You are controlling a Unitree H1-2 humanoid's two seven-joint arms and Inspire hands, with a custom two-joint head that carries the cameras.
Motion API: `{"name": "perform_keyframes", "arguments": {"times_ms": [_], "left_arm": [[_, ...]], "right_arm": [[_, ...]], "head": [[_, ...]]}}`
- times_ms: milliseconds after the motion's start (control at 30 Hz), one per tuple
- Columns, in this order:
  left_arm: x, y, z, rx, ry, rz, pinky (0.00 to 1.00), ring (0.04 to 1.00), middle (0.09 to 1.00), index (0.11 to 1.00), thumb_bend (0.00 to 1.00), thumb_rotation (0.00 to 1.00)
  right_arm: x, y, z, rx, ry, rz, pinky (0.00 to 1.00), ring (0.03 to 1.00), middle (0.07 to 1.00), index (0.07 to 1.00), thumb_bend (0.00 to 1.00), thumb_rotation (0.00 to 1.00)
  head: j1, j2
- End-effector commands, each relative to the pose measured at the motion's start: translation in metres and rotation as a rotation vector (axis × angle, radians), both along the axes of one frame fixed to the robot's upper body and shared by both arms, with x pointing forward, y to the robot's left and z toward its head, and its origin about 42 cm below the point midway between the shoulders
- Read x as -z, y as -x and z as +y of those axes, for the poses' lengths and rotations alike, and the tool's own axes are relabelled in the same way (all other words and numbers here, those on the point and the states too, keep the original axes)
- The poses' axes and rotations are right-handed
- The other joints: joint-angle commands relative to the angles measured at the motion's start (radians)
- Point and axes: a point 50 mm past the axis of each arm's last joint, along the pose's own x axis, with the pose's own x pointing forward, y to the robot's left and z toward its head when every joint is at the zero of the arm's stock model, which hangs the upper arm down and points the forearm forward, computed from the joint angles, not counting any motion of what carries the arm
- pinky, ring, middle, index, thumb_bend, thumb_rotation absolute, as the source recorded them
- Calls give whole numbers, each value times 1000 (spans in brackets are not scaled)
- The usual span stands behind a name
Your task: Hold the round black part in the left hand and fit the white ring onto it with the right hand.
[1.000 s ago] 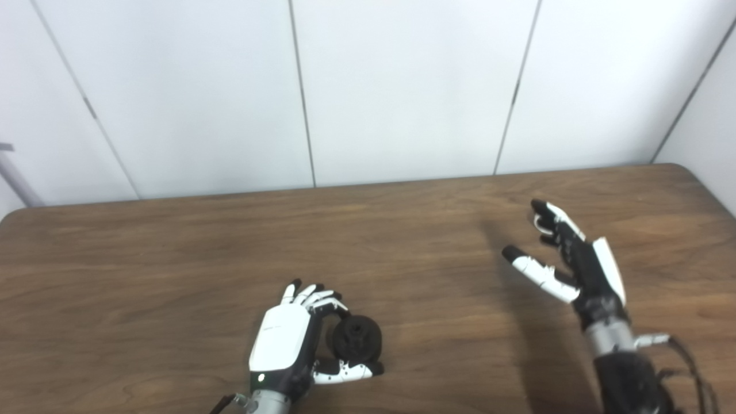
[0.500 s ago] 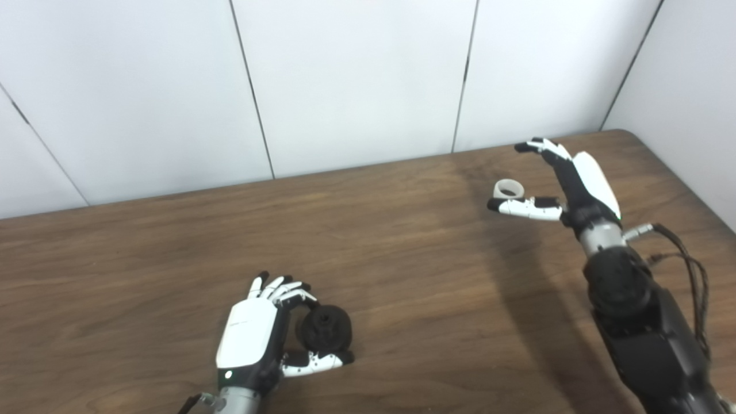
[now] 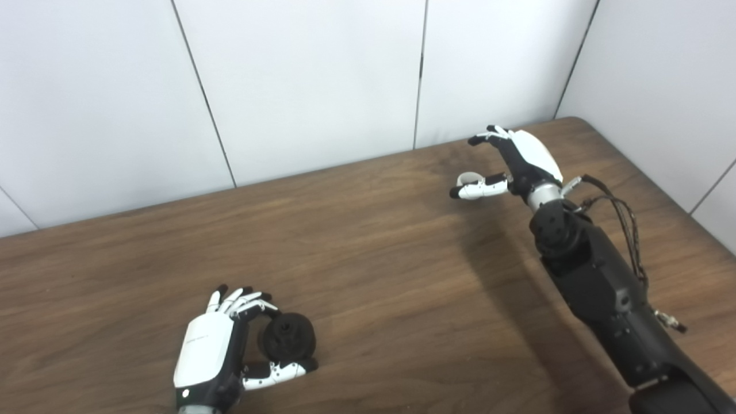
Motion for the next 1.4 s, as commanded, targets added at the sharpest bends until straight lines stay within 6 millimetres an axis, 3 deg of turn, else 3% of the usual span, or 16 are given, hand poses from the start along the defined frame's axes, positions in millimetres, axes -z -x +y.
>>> {"name": "perform_keyframes", "arguments": {"times_ms": [0,333,600,1367], "left_arm": [[4,-2,11,-11,-50,17,1000,876,780,484,524,52],[6,-1,12,-17,-55,23,1000,877,778,484,524,52],[7,2,12,-19,-57,28,1000,870,777,484,524,51],[4,5,14,-21,-56,30,1000,874,778,484,524,51]], "right_arm": [[-33,-11,-7,8,53,-74,991,999,967,777,846,338],[-30,-25,-16,46,61,-6,999,1000,963,760,850,300],[-26,-30,-15,48,95,33,968,995,954,752,852,327],[-16,-34,-15,66,91,41,974,973,925,694,822,290]], "head": [[-1,1],[10,-2],[13,-6],[35,-10]]}}
